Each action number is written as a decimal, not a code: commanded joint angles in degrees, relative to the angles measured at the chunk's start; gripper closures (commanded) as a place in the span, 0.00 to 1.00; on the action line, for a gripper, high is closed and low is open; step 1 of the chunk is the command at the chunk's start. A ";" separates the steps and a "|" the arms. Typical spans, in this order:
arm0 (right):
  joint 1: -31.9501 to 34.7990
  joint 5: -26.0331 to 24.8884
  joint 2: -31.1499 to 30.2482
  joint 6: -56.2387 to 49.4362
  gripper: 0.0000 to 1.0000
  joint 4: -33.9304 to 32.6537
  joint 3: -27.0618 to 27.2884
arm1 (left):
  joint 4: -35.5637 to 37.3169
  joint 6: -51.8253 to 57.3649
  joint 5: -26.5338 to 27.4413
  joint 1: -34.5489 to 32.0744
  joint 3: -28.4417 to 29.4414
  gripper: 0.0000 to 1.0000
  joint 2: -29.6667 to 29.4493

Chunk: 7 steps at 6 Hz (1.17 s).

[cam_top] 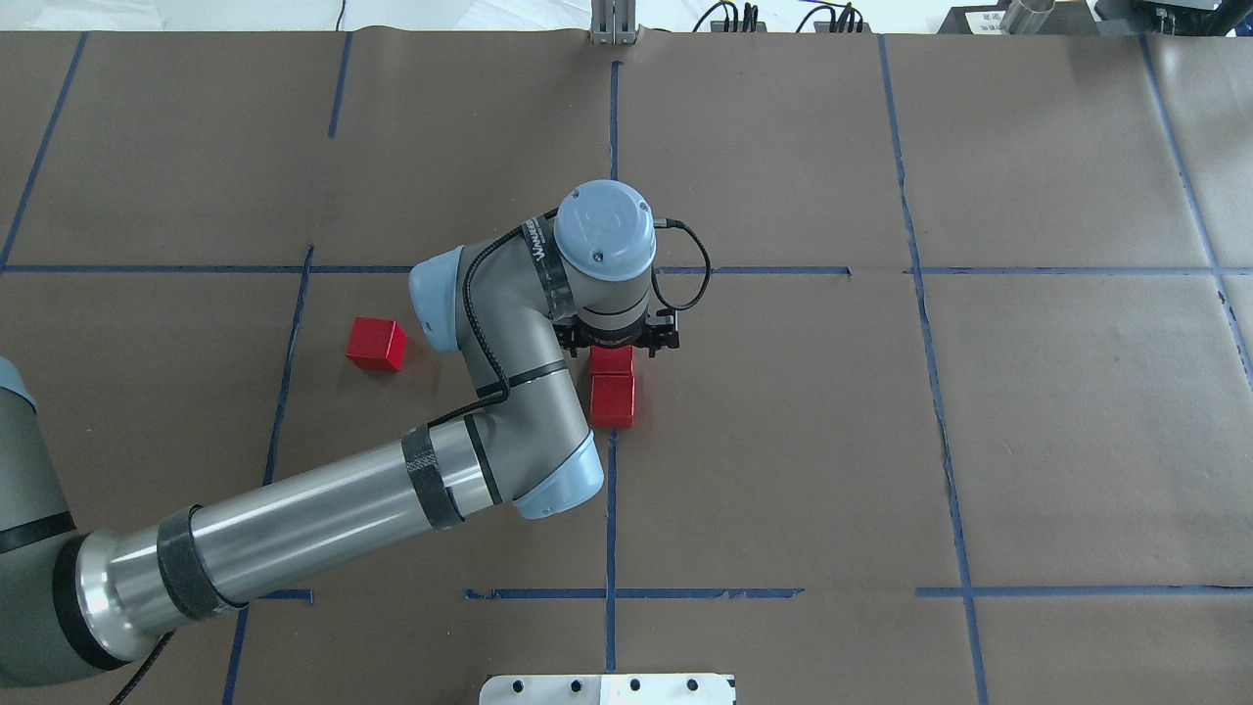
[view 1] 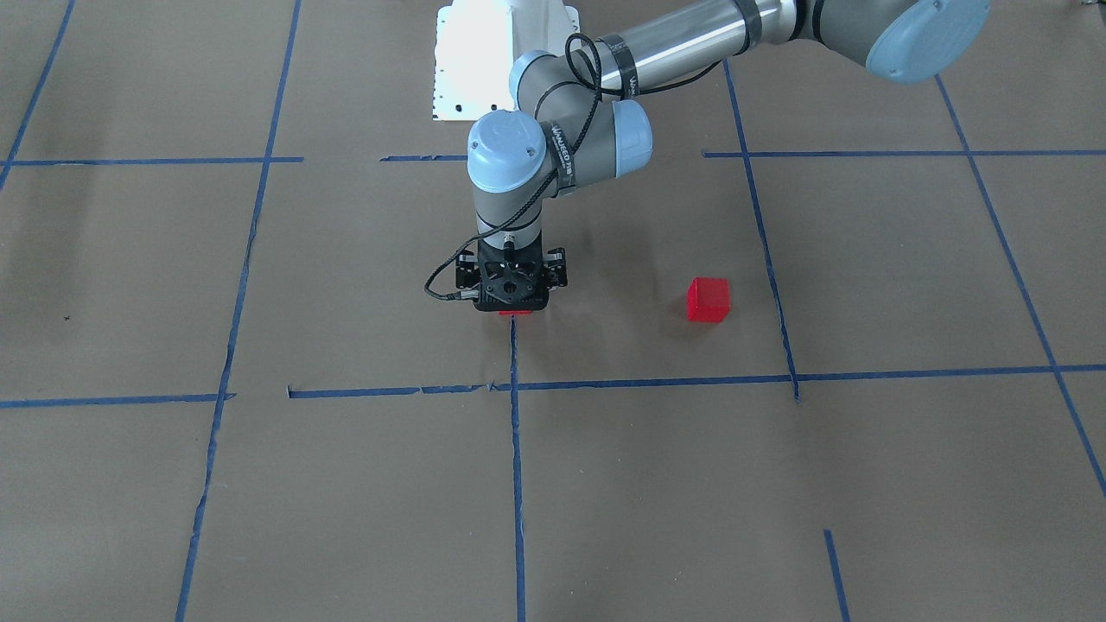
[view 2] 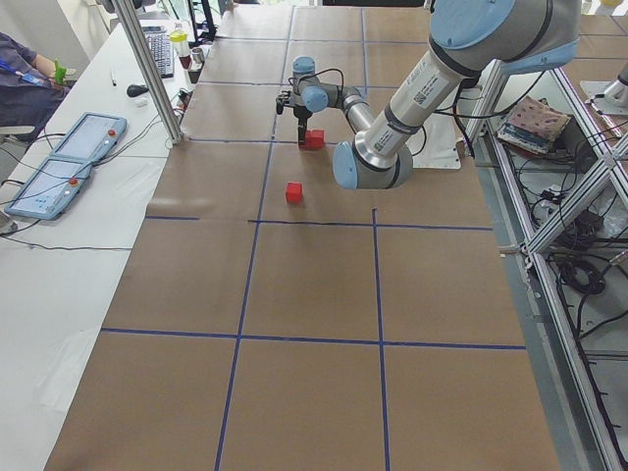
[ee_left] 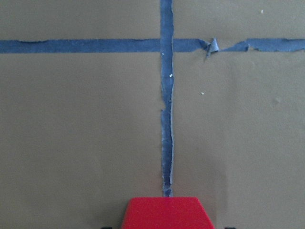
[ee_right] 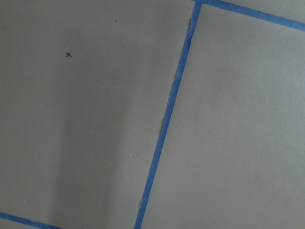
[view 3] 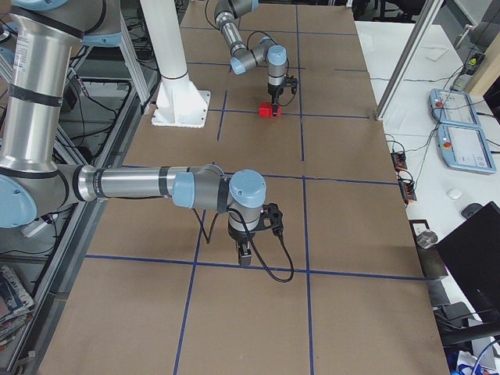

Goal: Form red blocks into L shape at center
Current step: 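Open the left gripper and move it to the last red block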

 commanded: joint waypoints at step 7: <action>-0.09 0.00 0.19 0.21 0.00 -0.04 -0.25 | -5.17 23.02 -11.60 -16.16 -20.52 0.00 30.73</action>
